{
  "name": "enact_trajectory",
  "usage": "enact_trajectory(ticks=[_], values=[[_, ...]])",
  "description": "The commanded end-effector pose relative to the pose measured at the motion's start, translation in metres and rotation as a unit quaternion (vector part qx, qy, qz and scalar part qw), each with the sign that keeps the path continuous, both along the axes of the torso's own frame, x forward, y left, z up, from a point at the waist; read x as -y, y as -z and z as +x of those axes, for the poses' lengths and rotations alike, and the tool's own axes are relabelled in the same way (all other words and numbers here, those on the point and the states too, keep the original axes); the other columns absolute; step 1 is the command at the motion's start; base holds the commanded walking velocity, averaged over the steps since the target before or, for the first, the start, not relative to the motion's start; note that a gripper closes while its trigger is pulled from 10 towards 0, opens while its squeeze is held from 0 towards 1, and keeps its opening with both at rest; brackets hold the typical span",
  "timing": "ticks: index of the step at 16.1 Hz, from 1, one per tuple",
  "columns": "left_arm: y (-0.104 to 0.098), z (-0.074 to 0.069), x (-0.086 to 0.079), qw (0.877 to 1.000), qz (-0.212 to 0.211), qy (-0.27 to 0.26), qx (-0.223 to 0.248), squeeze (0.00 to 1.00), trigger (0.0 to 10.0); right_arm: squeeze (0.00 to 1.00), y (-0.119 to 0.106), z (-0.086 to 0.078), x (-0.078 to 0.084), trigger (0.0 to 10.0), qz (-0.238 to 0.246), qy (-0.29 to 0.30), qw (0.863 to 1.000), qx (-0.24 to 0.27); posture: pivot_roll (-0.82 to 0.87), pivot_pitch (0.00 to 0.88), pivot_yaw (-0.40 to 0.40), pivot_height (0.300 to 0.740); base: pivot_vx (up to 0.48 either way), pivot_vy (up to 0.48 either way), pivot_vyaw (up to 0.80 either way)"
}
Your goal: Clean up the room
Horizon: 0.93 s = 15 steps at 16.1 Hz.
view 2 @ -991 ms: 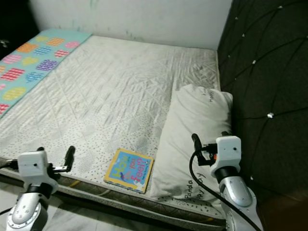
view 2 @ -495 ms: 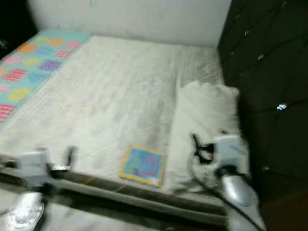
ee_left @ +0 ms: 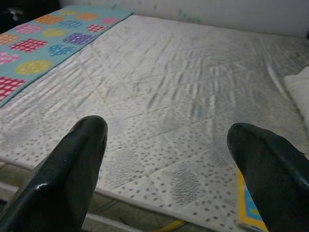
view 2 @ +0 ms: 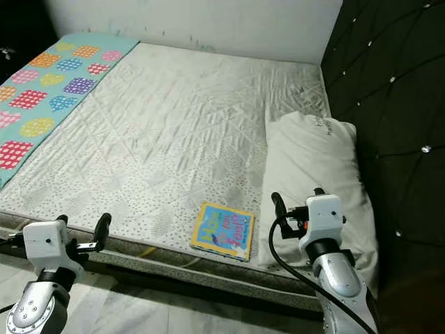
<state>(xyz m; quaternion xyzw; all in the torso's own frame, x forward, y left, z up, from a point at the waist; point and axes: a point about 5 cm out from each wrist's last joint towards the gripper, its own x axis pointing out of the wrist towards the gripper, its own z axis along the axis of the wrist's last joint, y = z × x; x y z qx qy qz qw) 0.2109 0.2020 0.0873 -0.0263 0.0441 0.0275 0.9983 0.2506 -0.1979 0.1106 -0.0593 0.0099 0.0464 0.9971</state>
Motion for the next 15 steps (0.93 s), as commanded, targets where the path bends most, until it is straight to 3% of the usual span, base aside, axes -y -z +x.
enact_trajectory(ticks=[1, 7, 11, 15], values=[[-0.0024, -0.0014, 0.0022, 1.0, -0.001, 0.01, 0.004, 0.0, 10.0, 0.0, -0.0017, -0.0012, 0.0028, 10.0, -0.004, 0.004, 1.0, 0.003, -0.17, 0.105, 0.0, 0.74, 0.251, 0.0, 0.0], [-0.0015, -0.0022, 0.0027, 1.0, -0.003, 0.012, -0.002, 0.0, 10.0, 0.0, -0.002, -0.0009, 0.0012, 10.0, -0.002, 0.0, 1.0, 0.003, -0.17, 0.11, -0.001, 0.74, 0.18, 0.0, -0.61], [0.0019, 0.0003, -0.0004, 1.0, 0.001, -0.02, -0.021, 0.0, 10.0, 0.0, -0.0016, 0.0012, 0.0003, 10.0, -0.002, -0.001, 1.0, 0.003, -0.16, 0.106, -0.003, 0.74, 0.0, 0.0, 0.0], [0.0001, 0.0016, 0.0031, 1.0, -0.015, 0.003, -0.011, 0.0, 10.0, 0.0, -0.0009, 0.0021, -0.0002, 10.0, 0.0, 0.0, 1.0, 0.002, -0.16, 0.099, 0.002, 0.74, 0.0, 0.062, -0.12]])
